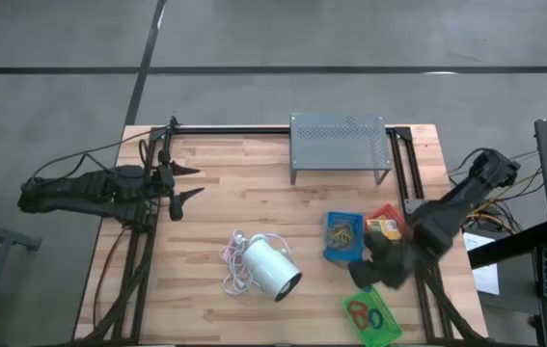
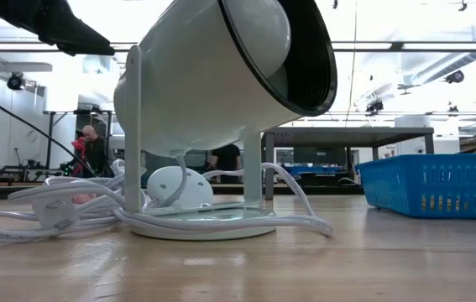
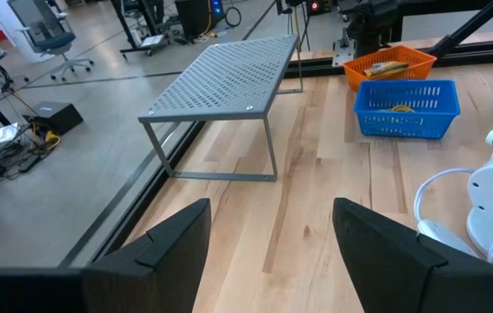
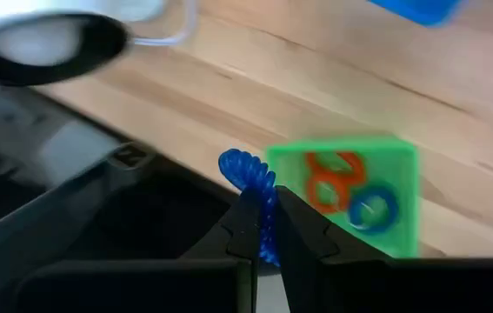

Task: Pick & Place Office Desk Supplies
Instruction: Put the blue spring keychain into the green bin

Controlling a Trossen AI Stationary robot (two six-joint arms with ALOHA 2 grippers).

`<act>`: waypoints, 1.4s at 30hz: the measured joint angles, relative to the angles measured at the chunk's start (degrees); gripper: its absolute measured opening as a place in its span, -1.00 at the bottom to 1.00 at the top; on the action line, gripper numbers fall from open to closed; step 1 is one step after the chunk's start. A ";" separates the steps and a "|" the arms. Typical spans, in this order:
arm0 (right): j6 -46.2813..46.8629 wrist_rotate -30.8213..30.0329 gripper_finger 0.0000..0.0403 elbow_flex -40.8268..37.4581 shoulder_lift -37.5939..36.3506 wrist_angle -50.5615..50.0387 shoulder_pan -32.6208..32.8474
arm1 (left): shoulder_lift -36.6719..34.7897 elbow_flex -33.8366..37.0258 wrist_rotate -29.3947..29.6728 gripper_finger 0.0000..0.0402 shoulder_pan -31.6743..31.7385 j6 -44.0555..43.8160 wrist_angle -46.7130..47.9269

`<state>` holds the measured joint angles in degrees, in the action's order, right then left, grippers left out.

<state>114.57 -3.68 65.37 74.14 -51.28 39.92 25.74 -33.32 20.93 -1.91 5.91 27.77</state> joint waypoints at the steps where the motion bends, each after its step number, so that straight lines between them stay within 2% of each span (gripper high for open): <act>1: 2.38 -0.74 -0.90 1.65 1.75 -2.08 1.69 | 0.01 0.00 0.00 0.22 -0.02 0.00 0.00; 9: 12.88 -0.86 -0.90 16.08 17.71 -20.62 10.39 | 0.02 0.00 0.00 0.22 -0.02 0.00 0.00; 17: 15.96 -0.01 -0.90 24.13 29.57 -21.63 12.45 | 0.01 0.00 0.00 0.22 0.00 0.00 0.00; 22: 16.04 2.44 -0.90 25.37 33.55 -21.19 12.49 | 0.02 0.00 0.00 0.22 -0.01 0.00 0.00; 42: 13.78 2.44 -0.90 24.92 43.13 -16.92 12.73 | 0.01 0.00 0.01 0.22 -0.01 0.00 0.00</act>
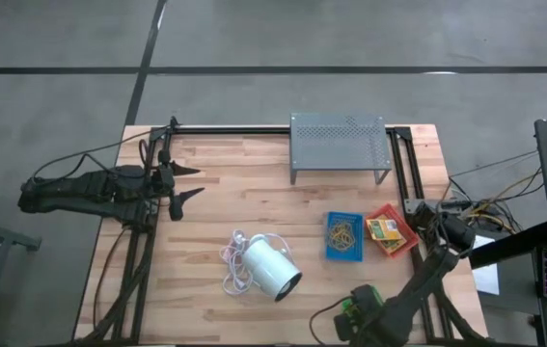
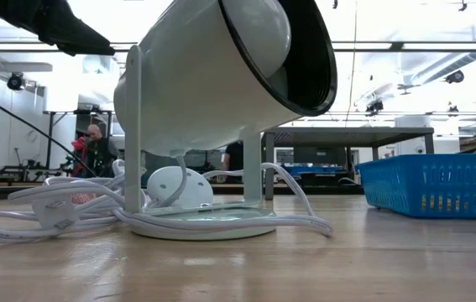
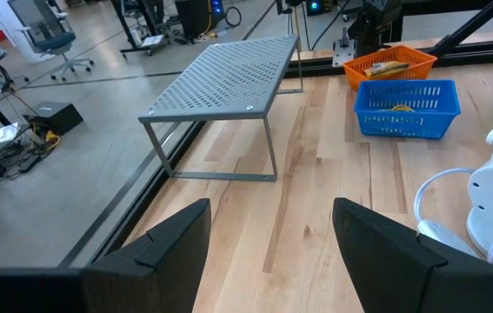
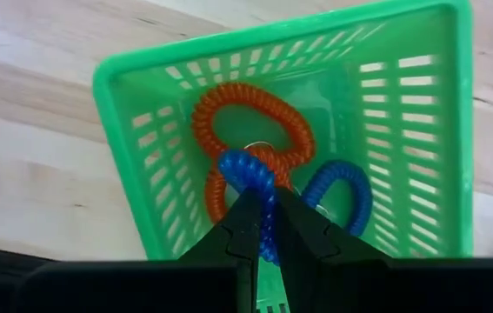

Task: Pick & Place Office Desk Supplies
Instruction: Put the blue spring keychain into the green bin, then put the orange bin with the sorted box of crayons on the shelf

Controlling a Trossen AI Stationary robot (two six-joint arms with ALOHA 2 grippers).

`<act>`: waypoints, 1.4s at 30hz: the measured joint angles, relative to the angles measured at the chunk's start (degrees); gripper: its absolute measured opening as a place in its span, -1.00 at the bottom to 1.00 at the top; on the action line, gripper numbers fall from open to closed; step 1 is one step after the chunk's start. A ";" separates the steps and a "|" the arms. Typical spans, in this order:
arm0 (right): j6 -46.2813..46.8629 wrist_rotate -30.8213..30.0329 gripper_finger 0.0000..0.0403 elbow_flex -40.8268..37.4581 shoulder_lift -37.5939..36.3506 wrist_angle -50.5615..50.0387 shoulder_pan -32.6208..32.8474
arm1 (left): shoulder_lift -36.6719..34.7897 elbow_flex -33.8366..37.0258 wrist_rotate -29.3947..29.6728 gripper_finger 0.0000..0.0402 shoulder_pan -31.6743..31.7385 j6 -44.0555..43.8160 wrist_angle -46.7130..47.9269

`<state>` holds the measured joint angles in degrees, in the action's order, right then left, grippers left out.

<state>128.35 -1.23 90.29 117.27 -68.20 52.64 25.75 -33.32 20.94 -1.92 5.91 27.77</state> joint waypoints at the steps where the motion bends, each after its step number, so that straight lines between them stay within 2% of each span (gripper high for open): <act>1: -0.01 0.02 -0.90 -0.16 0.00 0.00 0.00 | 0.01 0.00 -0.01 0.22 -0.01 0.00 0.00; 15: -2.13 0.19 -0.69 -1.35 -0.09 0.02 -0.02 | 0.01 0.00 -0.01 0.22 0.01 0.00 0.00; 29: -2.11 0.17 -0.29 -1.45 -0.09 -1.07 0.00 | 0.00 0.00 -0.01 0.22 0.01 0.00 0.00; 42: -1.91 1.22 -0.23 -1.50 -1.36 -4.61 -0.02 | 0.01 0.00 -0.01 0.22 -0.01 0.00 0.00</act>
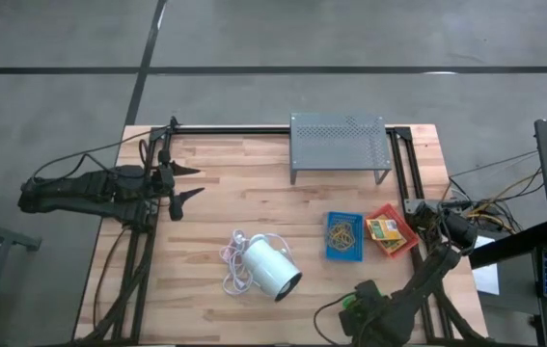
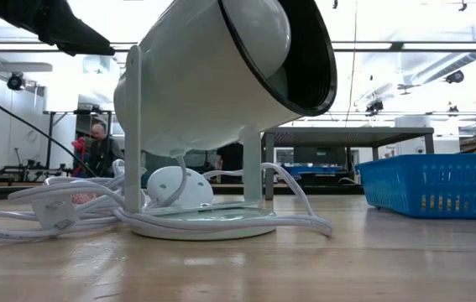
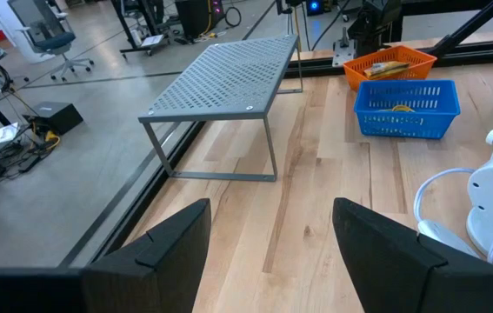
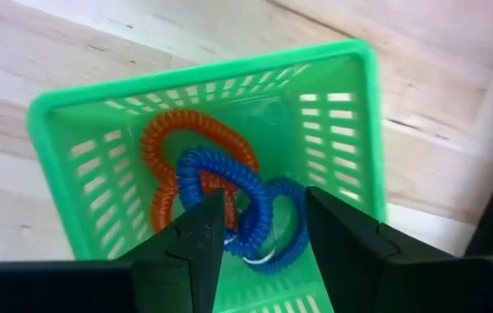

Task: Pick & Place Office Desk Supplies
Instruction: Put the orange bin with the sorted box of crayons on the shelf

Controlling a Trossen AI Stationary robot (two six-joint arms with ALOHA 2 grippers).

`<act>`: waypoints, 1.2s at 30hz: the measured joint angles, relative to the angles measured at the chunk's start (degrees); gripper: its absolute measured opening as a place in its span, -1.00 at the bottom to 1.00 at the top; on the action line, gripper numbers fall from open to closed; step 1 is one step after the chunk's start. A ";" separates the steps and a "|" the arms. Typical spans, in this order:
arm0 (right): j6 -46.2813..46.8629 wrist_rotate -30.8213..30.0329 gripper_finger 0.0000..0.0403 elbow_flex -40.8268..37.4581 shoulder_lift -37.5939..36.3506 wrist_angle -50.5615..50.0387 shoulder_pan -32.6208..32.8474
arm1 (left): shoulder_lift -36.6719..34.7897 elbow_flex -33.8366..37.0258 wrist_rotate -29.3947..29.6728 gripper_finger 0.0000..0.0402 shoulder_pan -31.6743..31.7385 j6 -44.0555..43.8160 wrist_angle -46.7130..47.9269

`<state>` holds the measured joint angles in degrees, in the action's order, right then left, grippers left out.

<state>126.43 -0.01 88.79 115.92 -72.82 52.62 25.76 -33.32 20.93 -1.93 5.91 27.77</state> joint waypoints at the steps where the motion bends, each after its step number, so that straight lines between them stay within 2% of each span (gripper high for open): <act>1: 0.00 -0.02 -0.24 0.00 -0.47 -0.30 -0.02 | -0.01 0.00 0.00 0.22 0.01 0.00 0.00; 6: 2.37 -4.36 -0.28 0.00 -4.28 -1.43 0.00 | -0.01 0.00 0.00 0.22 0.01 0.00 0.00; 12: 3.58 -15.60 -0.34 0.00 -9.33 -4.73 0.00 | 0.00 0.00 0.00 0.22 0.02 0.00 0.00; 15: 0.47 -21.97 -0.37 0.00 -11.47 -7.65 -0.02 | 0.00 0.00 0.00 0.22 0.02 0.00 -0.01; 23: -11.01 -46.31 -0.37 0.02 -16.03 -13.95 -0.20 | -0.02 0.00 0.00 0.22 0.02 0.00 0.00; 27: -19.12 -62.20 -0.34 -0.04 -17.47 -15.75 -0.23 | -0.01 0.01 0.00 0.22 0.00 0.00 0.00; 30: -25.75 -71.37 -0.32 -0.17 -18.56 -15.77 -1.13 | -0.01 0.02 0.00 0.22 0.01 0.00 0.00; 32: -29.02 -73.57 -0.30 -0.33 -19.49 -15.71 -2.40 | 0.00 0.02 0.00 0.22 0.01 0.00 0.00; 36: -33.32 -73.72 -0.29 -1.52 -21.66 -15.61 -7.00 | -0.01 0.02 0.00 0.22 0.02 0.00 0.00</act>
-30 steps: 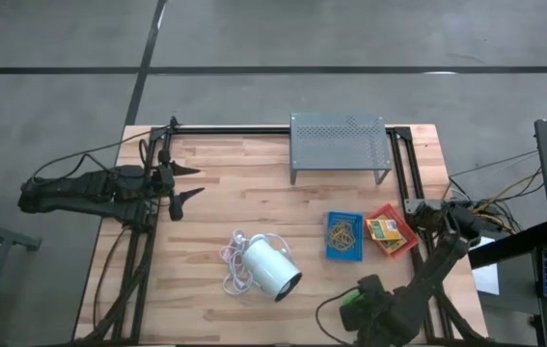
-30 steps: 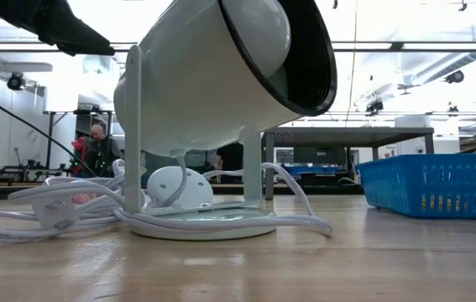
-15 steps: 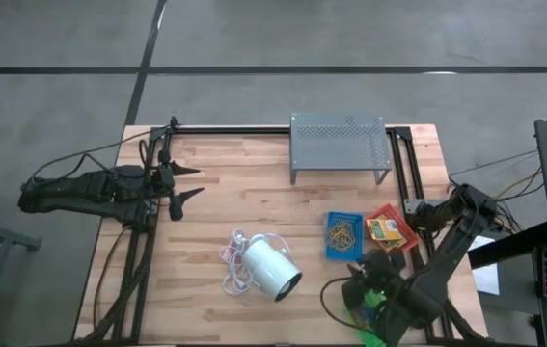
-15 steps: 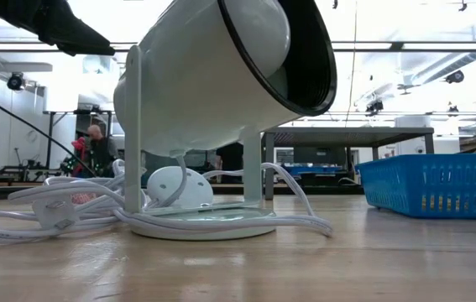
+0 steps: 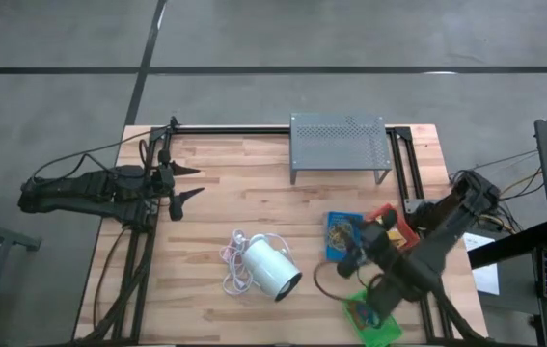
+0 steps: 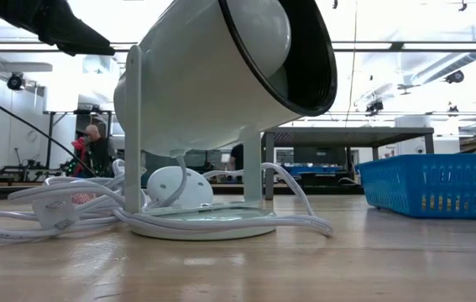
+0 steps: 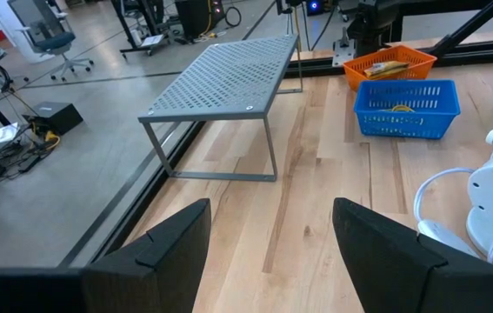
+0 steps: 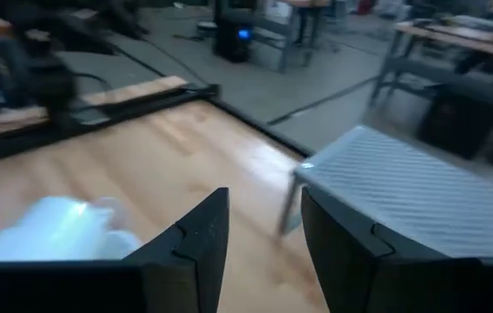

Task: Pick & Place Office Desk Supplies
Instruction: Put the orange bin with the sorted box of crayons on the shelf

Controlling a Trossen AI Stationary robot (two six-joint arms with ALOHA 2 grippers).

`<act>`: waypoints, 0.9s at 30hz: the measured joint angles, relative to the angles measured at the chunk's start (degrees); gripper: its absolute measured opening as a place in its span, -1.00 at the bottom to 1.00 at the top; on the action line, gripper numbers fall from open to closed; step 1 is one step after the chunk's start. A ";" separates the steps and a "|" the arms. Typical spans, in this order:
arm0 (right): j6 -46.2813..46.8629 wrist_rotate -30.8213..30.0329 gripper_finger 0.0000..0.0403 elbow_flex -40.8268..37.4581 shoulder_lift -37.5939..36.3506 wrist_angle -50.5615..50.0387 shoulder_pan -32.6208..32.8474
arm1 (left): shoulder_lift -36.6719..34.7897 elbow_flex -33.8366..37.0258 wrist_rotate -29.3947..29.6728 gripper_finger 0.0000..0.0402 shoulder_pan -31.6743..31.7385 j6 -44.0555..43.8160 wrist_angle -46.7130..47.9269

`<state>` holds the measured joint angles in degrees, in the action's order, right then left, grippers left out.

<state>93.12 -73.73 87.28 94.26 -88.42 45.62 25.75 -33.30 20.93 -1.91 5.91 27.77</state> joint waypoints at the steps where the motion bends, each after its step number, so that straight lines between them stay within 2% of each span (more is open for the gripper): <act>1: -1.33 0.06 -0.28 -0.42 -0.53 0.16 -1.25 | -0.01 -0.01 0.00 0.22 -0.01 0.00 0.00; 5: -6.83 0.17 -0.29 -2.38 -2.96 2.29 -5.19 | 0.01 0.00 0.00 0.22 0.00 0.00 0.00; 8: -14.12 0.13 -0.29 -4.91 -5.09 8.80 -6.72 | 0.01 -0.02 0.00 0.22 -0.02 0.00 0.00; 14: -42.59 0.39 -0.29 -12.42 -10.32 33.09 -7.65 | 0.01 0.00 0.00 0.22 -0.02 0.00 0.00; 16: -51.12 2.88 -0.29 -15.88 -13.29 41.63 -8.64 | -0.02 -0.01 0.00 0.22 -0.01 0.00 0.00; 19: -66.05 8.59 -0.29 -22.25 -18.53 57.76 -11.23 | -0.02 0.00 0.00 0.22 -0.02 0.00 0.00; 21: -79.78 12.95 -0.29 -27.77 -22.08 73.65 -13.59 | 0.01 0.00 0.00 0.22 -0.02 0.00 0.02; 24: -101.99 23.84 -0.29 -37.06 -26.99 99.91 -18.02 | -0.01 0.00 0.00 0.22 -0.01 0.00 0.00; 25: -107.10 26.75 -0.29 -40.15 -28.59 106.94 -19.41 | 0.01 -0.02 0.00 0.22 0.00 0.00 0.00; 27: -111.18 27.70 -0.29 -45.54 -32.05 114.14 -21.53 | -0.02 0.00 0.00 0.22 0.00 -0.01 0.00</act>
<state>-18.06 -46.04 41.73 62.21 25.72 24.09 25.74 -33.30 20.93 -1.91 5.90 27.77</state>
